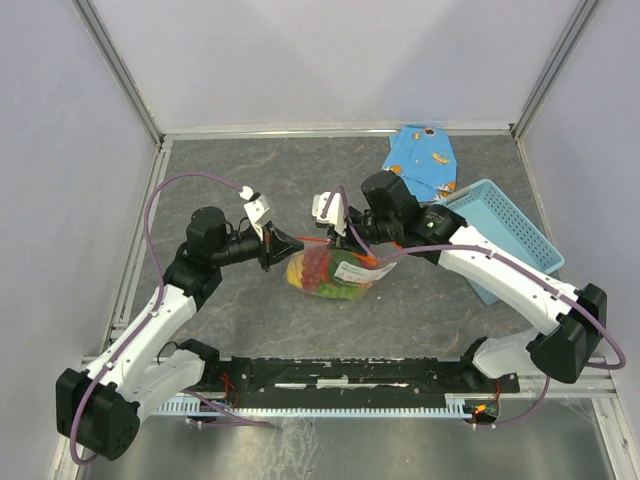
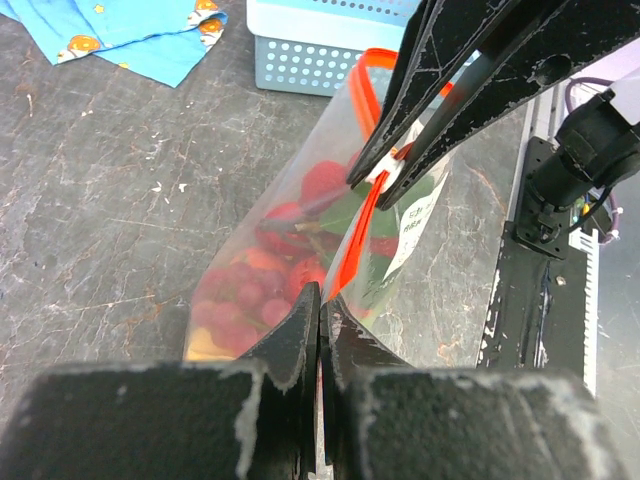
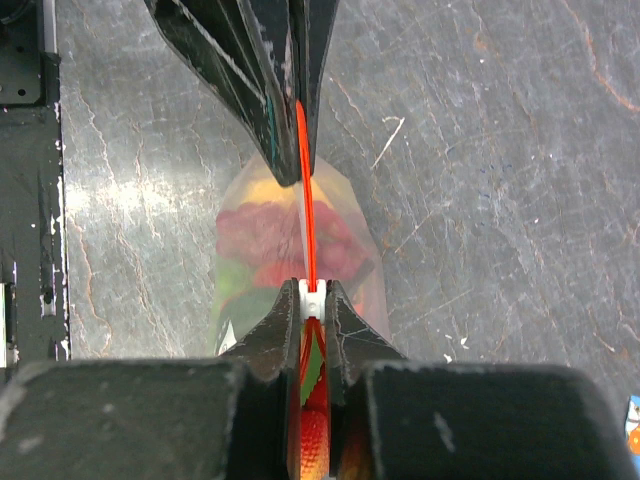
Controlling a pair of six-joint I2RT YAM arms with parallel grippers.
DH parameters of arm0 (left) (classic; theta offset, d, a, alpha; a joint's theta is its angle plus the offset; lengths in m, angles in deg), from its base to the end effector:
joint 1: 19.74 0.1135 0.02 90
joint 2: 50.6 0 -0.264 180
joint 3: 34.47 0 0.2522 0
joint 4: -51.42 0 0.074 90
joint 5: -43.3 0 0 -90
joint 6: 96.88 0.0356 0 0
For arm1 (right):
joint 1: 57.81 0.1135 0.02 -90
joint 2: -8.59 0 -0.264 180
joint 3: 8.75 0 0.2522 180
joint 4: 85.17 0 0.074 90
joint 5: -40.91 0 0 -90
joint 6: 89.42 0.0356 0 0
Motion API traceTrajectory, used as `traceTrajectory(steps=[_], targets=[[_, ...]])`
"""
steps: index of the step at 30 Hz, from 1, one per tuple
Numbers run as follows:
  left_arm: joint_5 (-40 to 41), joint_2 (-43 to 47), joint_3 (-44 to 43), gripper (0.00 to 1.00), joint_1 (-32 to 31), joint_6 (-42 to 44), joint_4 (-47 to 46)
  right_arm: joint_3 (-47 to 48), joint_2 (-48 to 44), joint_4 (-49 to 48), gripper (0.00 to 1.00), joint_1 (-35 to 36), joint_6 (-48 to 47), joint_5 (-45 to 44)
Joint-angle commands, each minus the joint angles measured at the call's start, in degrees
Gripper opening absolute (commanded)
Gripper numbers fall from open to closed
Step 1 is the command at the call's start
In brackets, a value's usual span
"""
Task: Place the food in the zip-top bag and seal the zipper
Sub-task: Zip the zipper food storage bag at the center of the board.
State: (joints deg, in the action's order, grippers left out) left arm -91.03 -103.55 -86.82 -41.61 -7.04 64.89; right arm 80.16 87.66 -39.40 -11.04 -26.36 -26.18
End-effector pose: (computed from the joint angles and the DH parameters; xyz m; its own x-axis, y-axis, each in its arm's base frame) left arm 0.1853 -0.1012 0.2974 -0.2281 0.0894 -0.9695 0.8949 0.4116 -0.1726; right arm 0.1987 0.2316 0.3531 0.0436 -0.5629 -0.8254 -0.9729 0.1640 -0.1632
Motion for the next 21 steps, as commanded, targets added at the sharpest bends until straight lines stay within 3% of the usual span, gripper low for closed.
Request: traceTrajectory(steps=[1,21], targets=[[6.7,1.5,-1.1,0.03,1.3,-1.2,0.5,-0.7,-4.6,2.3,0.01,-2.9,-0.3,-3.7],[23.7,5.3,-0.7,0.03,2.8,-1.2,3.7,-11.1,-16.5,3.9,0.01,-9.0,4.3,-13.2]])
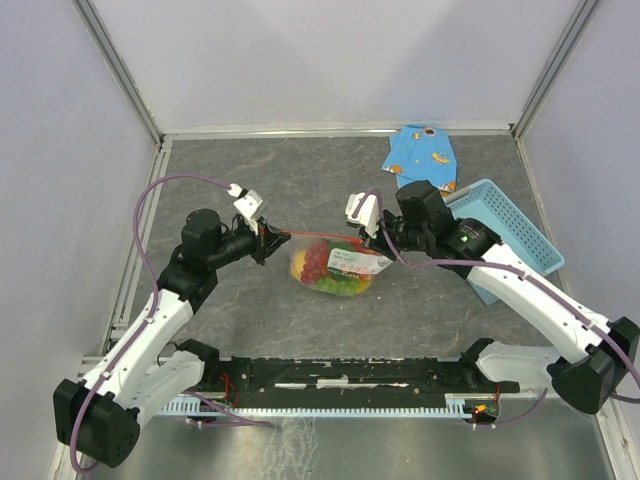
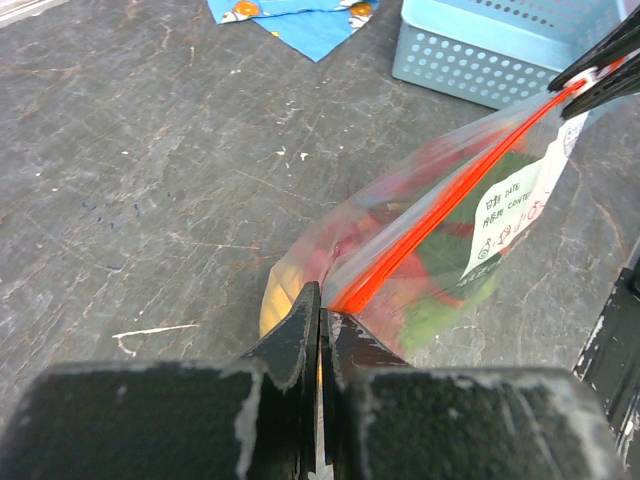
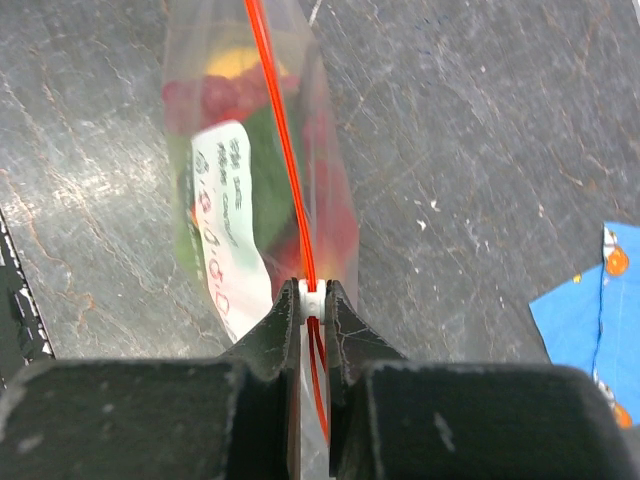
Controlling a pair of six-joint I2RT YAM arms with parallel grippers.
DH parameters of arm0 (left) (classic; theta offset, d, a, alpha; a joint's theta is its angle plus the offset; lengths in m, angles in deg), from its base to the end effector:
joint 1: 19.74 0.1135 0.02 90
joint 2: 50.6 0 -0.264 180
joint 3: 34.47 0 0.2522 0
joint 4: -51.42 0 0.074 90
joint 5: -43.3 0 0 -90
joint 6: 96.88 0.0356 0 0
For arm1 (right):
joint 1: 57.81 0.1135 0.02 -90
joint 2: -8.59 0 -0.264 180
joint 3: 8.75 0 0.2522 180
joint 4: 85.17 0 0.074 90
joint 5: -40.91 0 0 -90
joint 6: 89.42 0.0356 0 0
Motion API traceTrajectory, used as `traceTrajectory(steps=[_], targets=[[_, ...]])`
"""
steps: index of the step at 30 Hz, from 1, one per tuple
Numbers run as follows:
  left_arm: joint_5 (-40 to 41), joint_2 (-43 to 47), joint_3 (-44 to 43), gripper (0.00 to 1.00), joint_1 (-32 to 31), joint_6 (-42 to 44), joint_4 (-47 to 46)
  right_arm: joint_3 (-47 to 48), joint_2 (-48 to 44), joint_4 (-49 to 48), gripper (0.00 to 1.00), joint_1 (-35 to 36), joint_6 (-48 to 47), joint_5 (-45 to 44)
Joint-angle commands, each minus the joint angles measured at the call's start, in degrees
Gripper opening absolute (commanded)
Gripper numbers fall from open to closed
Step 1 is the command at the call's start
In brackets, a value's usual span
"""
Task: Place the food in the zip-top bag and seal the zipper
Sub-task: Zip the zipper food storage bag at the center of the board.
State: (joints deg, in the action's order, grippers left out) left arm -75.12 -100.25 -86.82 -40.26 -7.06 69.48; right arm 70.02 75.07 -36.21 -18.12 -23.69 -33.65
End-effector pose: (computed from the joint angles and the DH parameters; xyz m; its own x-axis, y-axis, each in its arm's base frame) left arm 0.1837 -0.0869 0.2987 -0.2504 0.0908 -0.9639 0.7373 0.6631 -0.1291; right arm 0.1847 0.1656 0.3446 -0.0984 -0.5965 -0.7966 -0.8999 0.3951 -0.1847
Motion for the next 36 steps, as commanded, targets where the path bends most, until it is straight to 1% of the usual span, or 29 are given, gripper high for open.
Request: traceTrajectory(steps=[1,11,16,18,22,26,29,33,34,36], targets=[[8.6,2.2,-0.7,0.03,1.5,-1.2,-0.7,-1.5,-4.5,0.8,0.01,-2.3,1.7,-6.4],[16.9,3.9,-0.6,0.03,1.6,-1.9,0.2,-6.3,-8.7,0.6,0.01,-6.1,6.1,-14.0],[18.0,3.7,-1.1,0.03,1.8,-3.4,-1.5,-6.5,-7.7,-2.3,0.01,-6.4,8.4,-13.5],[17.8,3.6,-1.5,0.03,1.8,-3.6,-2.4,-6.2,-6.9,-4.2,0.01,-6.4,8.8,-11.9],[17.4,1.9,-3.9,0.03,1.9,-4.0,-4.3,-5.9,-4.4,-12.6,0.01,-6.5,8.9,-10.2],[18.4,-0.2,-7.7,0.04,1.9,-5.7,-5.4,-1.6,1.0,-18.7,0.01,-6.6,7.9,-9.8],[20.9,0.1,-9.0,0.16,2.2,-6.4,-5.4,0.1,4.7,-23.8,0.01,-6.6,7.3,-9.0],[22.8,2.8,-8.8,0.38,2.2,-6.7,-3.1,-1.2,5.7,-26.6,0.02,-6.9,8.1,-10.0],[23.5,3.9,-8.6,0.46,2.2,-6.9,-2.5,-2.5,5.0,-27.2,0.05,-7.0,8.7,-10.4],[25.6,6.2,-8.3,0.54,2.1,-7.7,-0.6,-6.3,2.6,-29.6,0.13,-7.0,10.4,-12.2]])
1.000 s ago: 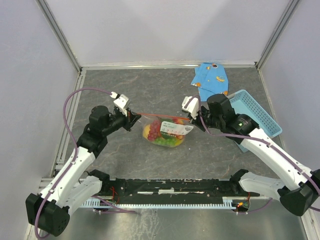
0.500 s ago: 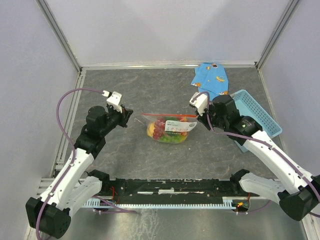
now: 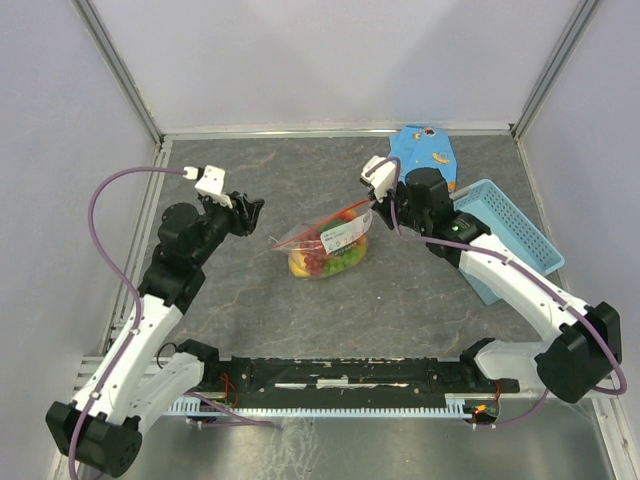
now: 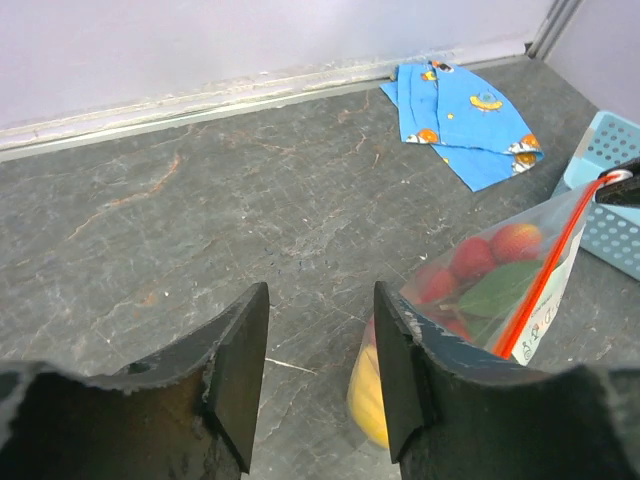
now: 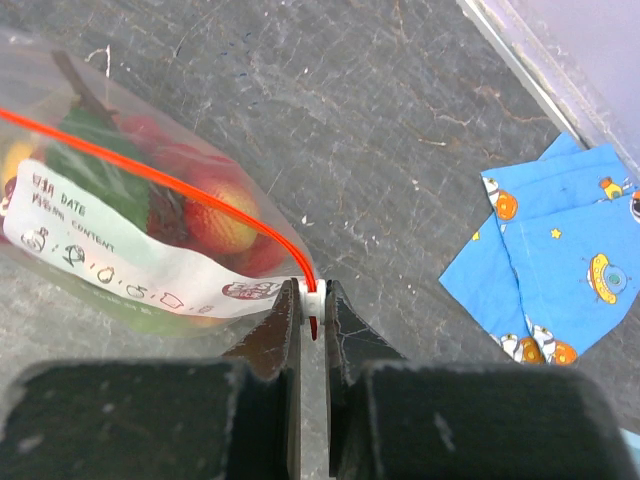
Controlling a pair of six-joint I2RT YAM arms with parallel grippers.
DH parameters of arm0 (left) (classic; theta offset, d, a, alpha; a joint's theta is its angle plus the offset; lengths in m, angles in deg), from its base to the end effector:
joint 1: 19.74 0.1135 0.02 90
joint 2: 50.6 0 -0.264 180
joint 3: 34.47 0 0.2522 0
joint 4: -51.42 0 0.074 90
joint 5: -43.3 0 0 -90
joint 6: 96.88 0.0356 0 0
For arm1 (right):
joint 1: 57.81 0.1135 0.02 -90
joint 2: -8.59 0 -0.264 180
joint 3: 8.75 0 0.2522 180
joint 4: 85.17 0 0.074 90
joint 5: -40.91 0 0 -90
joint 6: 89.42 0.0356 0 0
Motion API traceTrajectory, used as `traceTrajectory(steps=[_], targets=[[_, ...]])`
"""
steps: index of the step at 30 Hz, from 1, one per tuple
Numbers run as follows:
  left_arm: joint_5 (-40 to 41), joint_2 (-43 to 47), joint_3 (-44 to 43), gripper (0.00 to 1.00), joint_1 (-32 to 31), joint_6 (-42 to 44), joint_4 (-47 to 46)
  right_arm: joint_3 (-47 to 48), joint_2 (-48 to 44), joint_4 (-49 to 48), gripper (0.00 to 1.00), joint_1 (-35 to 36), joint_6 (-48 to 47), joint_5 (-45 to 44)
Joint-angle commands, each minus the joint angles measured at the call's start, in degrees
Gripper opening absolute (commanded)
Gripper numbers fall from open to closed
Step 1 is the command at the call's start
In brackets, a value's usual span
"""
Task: Place the food in the zip-top bag and seal the zipper
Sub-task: Zip the zipper food storage bag at the center of the board, then reset both arms
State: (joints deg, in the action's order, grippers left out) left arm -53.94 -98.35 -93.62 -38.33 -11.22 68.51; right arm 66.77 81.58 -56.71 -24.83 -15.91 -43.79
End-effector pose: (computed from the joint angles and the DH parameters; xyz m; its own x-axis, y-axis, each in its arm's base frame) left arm 0.1867 -0.0675 0.3479 -0.1266 -0.0366 -0.9913 0.4268 0.9001 -0.0878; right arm 0.2441 0.1623 0.3292 -0.1781 -0.4525 -0.8738 -0.6907 0.6900 -0.2165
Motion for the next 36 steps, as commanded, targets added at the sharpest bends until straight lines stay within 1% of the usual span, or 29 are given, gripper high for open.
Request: traceTrajectory(steps=[1,6,7,9,11,12,14,17,18,19,20,22,24,26,28,32,36], targets=[[5.6,5.5,-1.6,0.56,0.2,-3.7,1.5,-5.0,-5.2,-10.2,0.17,-0.3,3.5,-3.3],[10.8,12.8,-1.0,0.68,-0.2,-4.3,7.6,-14.4,-14.3,-11.3,0.24,-0.3,5.7,-9.3],[11.5,14.3,-0.5,0.72,-0.3,-4.5,8.3,-16.3,-17.1,-11.4,0.28,-0.3,6.2,-10.3],[12.8,17.8,0.7,0.89,-0.5,-5.3,9.1,-20.3,-21.1,-11.3,0.36,-0.3,7.6,-12.1],[14.3,21.0,1.5,0.98,-0.6,-6.6,10.0,-23.0,-25.0,-10.6,0.41,-0.4,9.1,-13.0],[15.5,22.3,1.8,1.0,-0.6,-7.6,10.5,-23.8,-26.7,-10.1,0.43,-0.4,9.8,-13.5],[17.4,24.8,2.2,1.0,-0.7,-9.5,11.2,-24.9,-30.1,-8.7,0.49,-0.4,11.1,-14.8],[20.1,27.7,2.2,1.0,-0.9,-12.1,13.3,-25.1,-35.2,-4.9,0.6,-0.4,13.2,-17.7],[20.8,28.5,1.9,1.0,-0.9,-13.4,14.5,-24.9,-37.0,-3.4,0.68,-0.4,14.1,-19.2],[21.4,29.2,1.5,1.0,-0.9,-14.7,15.8,-24.6,-38.6,-1.7,0.85,-0.4,15.4,-20.9],[21.5,30.1,1.2,1.0,-1.0,-15.6,16.9,-24.2,-40.3,0.1,0.99,-0.4,16.8,-23.0],[21.7,31.8,0.9,1.0,-1.0,-17.0,18.7,-23.0,-43.4,4.4,0.99,-0.4,20.6,-27.8],[22.0,33.4,1.2,0.99,-1.1,-17.8,19.8,-21.3,-46.6,9.2,0.99,-0.4,25.6,-36.0],[23.0,34.8,1.5,1.0,-1.2,-18.5,20.9,-19.5,-49.0,14.2,0.99,-0.4,30.4,-41.6],[24.0,36.0,1.9,1.0,-1.2,-18.8,21.9,-17.5,-51.0,19.3,0.99,-0.4,33.7,-44.4],[25.9,38.2,1.7,1.0,-1.8,-18.9,24.8,-16.2,-56.3,25.4,0.99,-0.4,38.0,-47.1],[27.3,40.5,3.2,0.99,-2.2,-18.7,25.9,-18.0,-60.6,25.8,0.99,-0.4,40.4,-49.5]])
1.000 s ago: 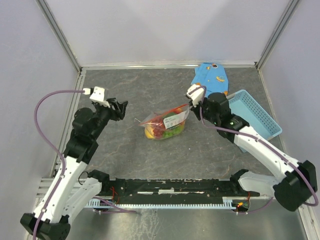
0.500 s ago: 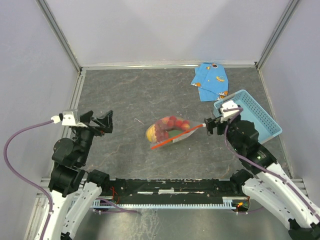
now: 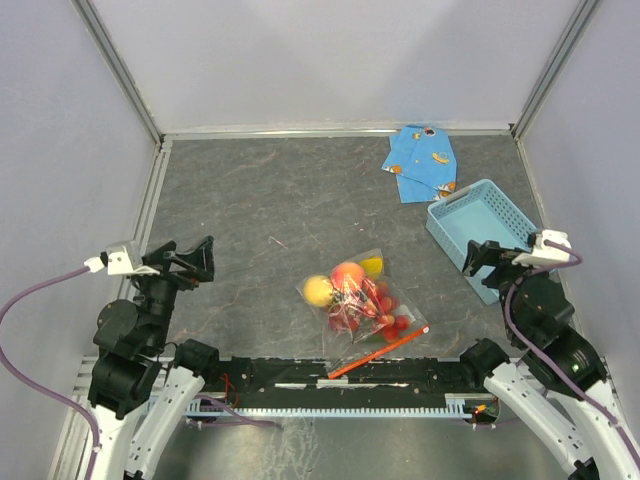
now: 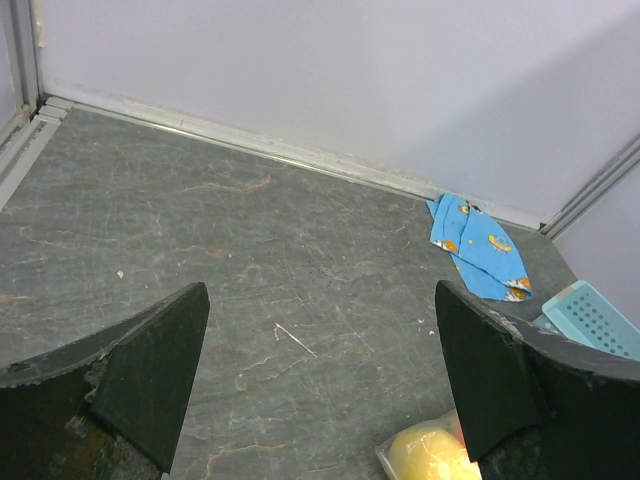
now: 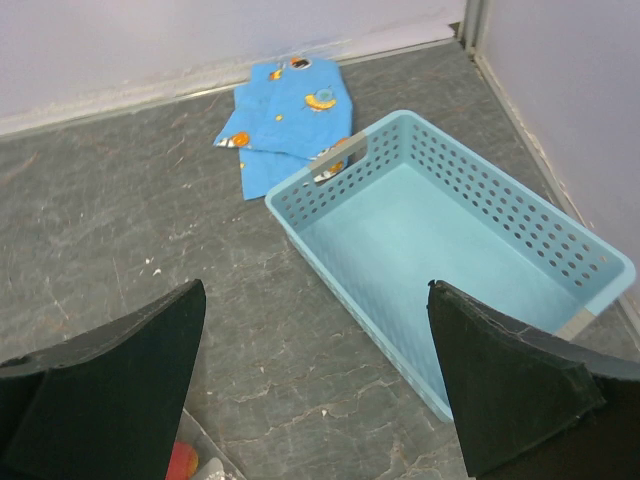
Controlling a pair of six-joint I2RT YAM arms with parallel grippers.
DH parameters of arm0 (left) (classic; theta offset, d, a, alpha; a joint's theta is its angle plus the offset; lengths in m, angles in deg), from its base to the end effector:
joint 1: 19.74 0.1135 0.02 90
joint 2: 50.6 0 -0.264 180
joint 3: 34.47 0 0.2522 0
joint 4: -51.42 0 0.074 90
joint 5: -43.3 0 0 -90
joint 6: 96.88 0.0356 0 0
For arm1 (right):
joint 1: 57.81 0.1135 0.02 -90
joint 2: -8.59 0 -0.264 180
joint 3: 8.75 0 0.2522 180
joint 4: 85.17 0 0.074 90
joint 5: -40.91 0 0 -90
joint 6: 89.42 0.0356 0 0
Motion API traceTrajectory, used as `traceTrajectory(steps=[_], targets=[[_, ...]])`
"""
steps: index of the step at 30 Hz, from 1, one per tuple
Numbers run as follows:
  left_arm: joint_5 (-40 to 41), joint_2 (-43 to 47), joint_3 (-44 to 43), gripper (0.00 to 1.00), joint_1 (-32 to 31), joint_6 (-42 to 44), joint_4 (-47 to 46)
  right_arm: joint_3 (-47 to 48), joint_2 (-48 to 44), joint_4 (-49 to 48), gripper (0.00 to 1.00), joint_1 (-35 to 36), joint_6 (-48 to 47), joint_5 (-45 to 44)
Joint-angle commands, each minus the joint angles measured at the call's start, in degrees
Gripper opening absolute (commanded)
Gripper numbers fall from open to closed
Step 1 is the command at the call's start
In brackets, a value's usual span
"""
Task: Place the food in the zip-top bag and seal the zipper
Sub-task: Reset both arms
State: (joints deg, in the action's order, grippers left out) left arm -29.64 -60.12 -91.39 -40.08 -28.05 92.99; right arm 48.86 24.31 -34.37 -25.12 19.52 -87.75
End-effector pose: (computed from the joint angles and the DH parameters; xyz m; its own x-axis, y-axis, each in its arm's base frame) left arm 0.0391 -0.0034 0.3538 0.0676 -0.3933 -0.9169 0.0891 0.9177 -0.3871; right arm 0.0576 0.0106 0.3377 -0.0916 0.2424 -0.9658 0.1347 0.9640 0.2291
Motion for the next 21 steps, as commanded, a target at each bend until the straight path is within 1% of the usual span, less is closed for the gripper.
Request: traceTrajectory(steps=[1,5,9,21], targets=[[3.2,2.8,1.4,1.0,-0.6,-1.8,1.7,-0.8,-4.8,3.5,0.99,-0.1,5.5,-6.8],[3.7,4.0,4.2,1.0,-0.8,-1.8,1.6,-3.0,-8.6,3.0,0.99,-0.2,6.2,-6.9],[0.6,3.6,5.5,1.0,-0.8,-1.3,-0.2,-3.8,-11.3,2.6,0.99,-0.1,6.0,-6.8],[0.4,2.8,5.8,1.0,-0.9,-0.6,-0.5,-4.1,-10.8,1.2,0.99,-0.1,4.5,-5.6]])
